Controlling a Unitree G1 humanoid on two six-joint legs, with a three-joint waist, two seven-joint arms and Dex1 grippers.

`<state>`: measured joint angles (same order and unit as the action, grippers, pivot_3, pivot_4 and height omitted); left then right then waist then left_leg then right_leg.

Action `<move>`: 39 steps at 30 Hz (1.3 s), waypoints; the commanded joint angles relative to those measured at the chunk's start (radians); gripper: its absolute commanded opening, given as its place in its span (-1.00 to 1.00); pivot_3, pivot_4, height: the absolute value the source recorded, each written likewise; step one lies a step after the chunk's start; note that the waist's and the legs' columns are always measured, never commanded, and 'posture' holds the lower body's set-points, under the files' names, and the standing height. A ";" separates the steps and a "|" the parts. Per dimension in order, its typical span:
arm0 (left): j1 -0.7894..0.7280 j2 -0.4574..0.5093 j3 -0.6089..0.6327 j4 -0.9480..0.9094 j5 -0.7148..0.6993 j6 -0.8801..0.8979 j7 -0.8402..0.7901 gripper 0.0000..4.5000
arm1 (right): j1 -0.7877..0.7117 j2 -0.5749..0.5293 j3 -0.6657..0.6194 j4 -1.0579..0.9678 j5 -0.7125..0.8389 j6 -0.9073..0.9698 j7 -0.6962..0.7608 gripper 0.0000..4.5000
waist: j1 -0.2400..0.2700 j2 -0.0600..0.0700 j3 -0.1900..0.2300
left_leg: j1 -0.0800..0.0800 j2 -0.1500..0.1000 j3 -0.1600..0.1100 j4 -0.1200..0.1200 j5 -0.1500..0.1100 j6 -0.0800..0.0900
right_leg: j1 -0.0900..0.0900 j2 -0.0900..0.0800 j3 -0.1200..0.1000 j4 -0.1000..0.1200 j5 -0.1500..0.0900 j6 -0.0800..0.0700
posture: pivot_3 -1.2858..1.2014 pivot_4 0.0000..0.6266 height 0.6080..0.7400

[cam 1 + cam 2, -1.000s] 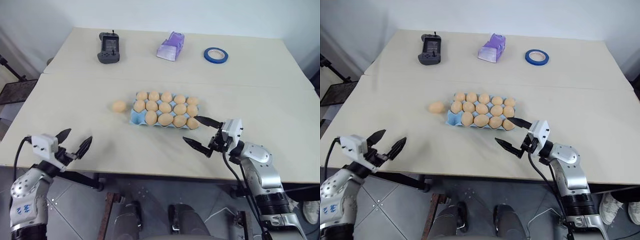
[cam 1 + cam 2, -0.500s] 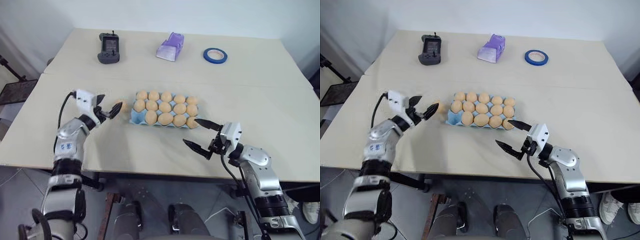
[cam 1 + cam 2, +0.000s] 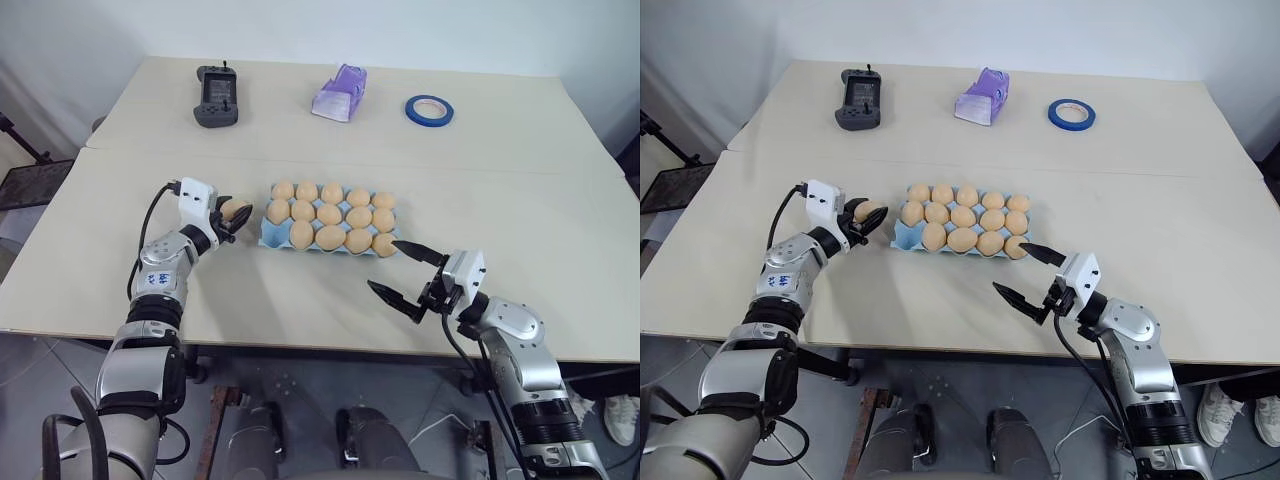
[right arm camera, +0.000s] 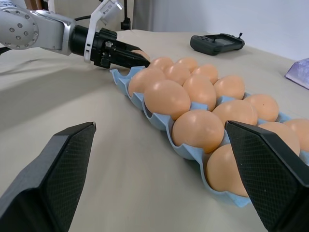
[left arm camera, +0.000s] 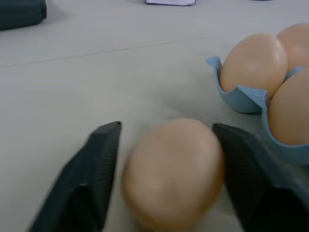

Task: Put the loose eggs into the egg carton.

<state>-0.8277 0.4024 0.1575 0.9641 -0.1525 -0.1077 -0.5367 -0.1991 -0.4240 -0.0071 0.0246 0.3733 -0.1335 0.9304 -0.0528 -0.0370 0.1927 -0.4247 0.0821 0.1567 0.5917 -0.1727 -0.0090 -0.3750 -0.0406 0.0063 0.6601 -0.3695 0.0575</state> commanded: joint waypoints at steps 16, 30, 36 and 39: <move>0.145 -0.008 -0.134 -0.470 -0.063 0.107 -0.313 -0.03 | -0.043 0.000 -0.016 -0.026 0.006 -0.003 -0.025 1.00 | -0.004 0.000 0.000 | 0.000 0.000 0.000 0.001 0.001 0.000 | 0.000 0.001 0.000 0.001 0.000 0.000 | 0.03 -0.52 1.00; 0.305 0.138 -0.007 -0.665 -0.157 0.102 -0.357 0.99 | -0.034 -0.010 -0.017 -0.045 0.009 0.008 -0.030 1.00 | -0.010 0.000 0.000 | 0.000 0.002 -0.001 0.000 0.000 0.003 | 0.000 0.002 0.000 0.002 0.000 0.000 | 0.03 -0.52 1.00; 0.552 0.284 0.083 -0.797 -0.198 0.124 -0.429 0.99 | -0.026 -0.071 -0.044 -0.015 0.021 0.013 0.017 1.00 | -0.016 0.001 0.000 | 0.001 0.002 -0.001 -0.002 -0.002 0.003 | 0.000 0.000 0.000 0.001 -0.001 -0.002 | 0.03 -0.52 1.00; 0.660 0.301 0.123 -0.884 -0.219 0.154 -0.416 0.99 | -0.039 -0.096 -0.058 0.023 0.025 0.002 0.049 1.00 | -0.006 0.001 0.000 | 0.001 0.000 -0.002 -0.002 -0.002 0.003 | 0.001 -0.003 -0.001 0.000 -0.001 -0.002 | 0.03 -0.52 1.00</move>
<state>-0.1833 0.6894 0.2437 0.1572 -0.3352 0.0367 -0.9579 -0.2303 -0.5029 -0.0328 0.0434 0.3809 -0.1154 0.9619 -0.0589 -0.0365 0.1928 -0.4237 0.0821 0.1548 0.5896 -0.1750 -0.0058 -0.3740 -0.0447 0.0052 0.6599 -0.3701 0.0552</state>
